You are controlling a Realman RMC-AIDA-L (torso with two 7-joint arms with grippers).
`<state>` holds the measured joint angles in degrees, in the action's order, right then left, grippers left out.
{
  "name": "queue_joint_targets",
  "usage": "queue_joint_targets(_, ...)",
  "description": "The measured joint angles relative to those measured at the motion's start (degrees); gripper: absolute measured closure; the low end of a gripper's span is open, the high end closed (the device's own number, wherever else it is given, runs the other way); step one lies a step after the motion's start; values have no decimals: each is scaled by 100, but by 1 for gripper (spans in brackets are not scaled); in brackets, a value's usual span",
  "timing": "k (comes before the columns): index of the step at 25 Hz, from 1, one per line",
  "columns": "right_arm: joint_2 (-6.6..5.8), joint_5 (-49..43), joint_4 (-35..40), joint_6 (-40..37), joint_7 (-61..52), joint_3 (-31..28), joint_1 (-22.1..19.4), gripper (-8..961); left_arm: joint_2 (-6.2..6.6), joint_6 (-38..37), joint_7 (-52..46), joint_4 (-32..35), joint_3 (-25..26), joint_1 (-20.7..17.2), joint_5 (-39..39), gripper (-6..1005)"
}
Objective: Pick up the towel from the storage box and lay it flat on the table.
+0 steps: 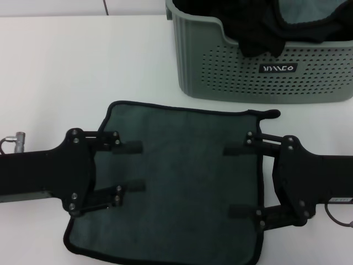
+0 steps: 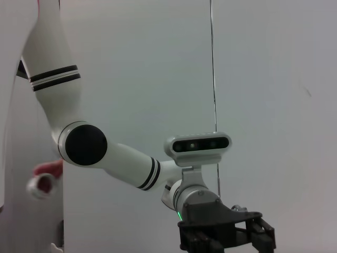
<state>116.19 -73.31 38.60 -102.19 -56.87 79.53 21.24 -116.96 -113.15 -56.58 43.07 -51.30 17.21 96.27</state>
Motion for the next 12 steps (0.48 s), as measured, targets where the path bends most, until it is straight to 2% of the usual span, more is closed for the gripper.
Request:
queue_joint_targets(6,0,12,-4,-5,-9,9,15,100,139,-48,65,-90,16,35,-18,483)
queue_joint_targets(12,0,137,-9,1,-12,116,14,100,145,-81,16,-70,-37,84,-32,479)
